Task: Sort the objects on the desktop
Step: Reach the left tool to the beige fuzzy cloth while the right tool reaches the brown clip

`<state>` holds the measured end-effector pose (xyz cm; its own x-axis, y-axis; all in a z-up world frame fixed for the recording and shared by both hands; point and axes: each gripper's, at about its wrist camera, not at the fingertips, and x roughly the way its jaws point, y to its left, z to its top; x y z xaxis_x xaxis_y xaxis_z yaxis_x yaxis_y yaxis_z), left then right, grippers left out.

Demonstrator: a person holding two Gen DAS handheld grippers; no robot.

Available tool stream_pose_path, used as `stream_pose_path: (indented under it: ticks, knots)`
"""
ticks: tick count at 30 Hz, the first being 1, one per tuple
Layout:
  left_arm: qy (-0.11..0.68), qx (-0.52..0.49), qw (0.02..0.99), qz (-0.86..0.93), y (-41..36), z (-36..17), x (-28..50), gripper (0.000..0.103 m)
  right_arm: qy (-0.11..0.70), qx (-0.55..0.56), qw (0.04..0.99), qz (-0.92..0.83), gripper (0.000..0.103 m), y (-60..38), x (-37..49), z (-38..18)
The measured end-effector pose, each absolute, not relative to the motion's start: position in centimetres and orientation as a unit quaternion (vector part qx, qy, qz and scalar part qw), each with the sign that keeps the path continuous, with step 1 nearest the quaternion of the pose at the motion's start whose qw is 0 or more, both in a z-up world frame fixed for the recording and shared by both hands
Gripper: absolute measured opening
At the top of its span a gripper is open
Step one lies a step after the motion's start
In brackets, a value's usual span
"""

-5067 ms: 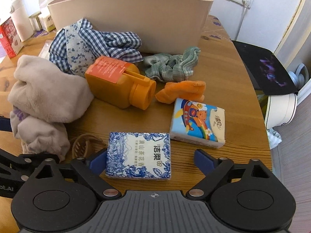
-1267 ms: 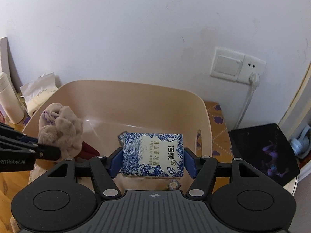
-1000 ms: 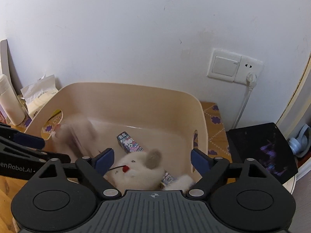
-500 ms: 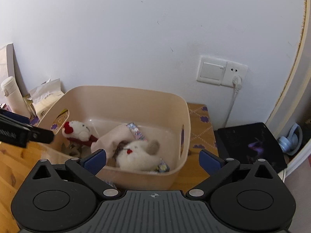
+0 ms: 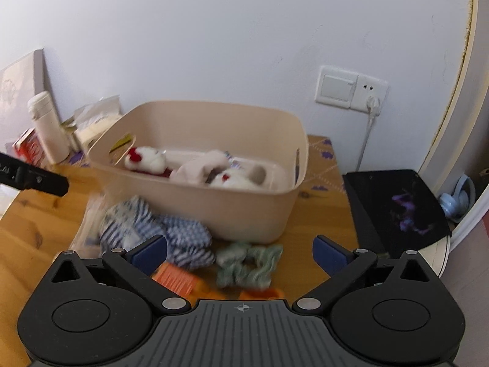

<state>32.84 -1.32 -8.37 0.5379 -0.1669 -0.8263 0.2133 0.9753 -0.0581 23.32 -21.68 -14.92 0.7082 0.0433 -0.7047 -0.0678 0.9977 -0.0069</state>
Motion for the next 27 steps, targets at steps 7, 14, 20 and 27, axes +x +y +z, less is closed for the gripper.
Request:
stream_pose_path:
  ticks: [7, 14, 20, 27]
  knots:
    - [0.476, 0.032, 0.873, -0.103, -1.5, -9.9, 29.8, 0.084, 0.395, -0.024, 0.917, 0.042, 0.103, -20.1, 20.2, -16.6]
    - [0.496, 0.032, 0.859, -0.118, -2.0, -12.0, 26.7, 0.084, 0.420, -0.022, 0.906, 0.042, 0.103, -19.2, 18.0, -18.7]
    - [0.520, 0.042, 0.843, -0.128, -1.8, -14.6, 25.2, 0.084, 0.444, -0.021, 0.895, 0.045, 0.103, -18.1, 16.9, -20.7]
    - [0.515, 0.041, 0.846, -0.133, -2.0, -16.0, 24.7, 0.084, 0.463, -0.023, 0.884, 0.056, 0.103, -17.1, 16.5, -22.6]
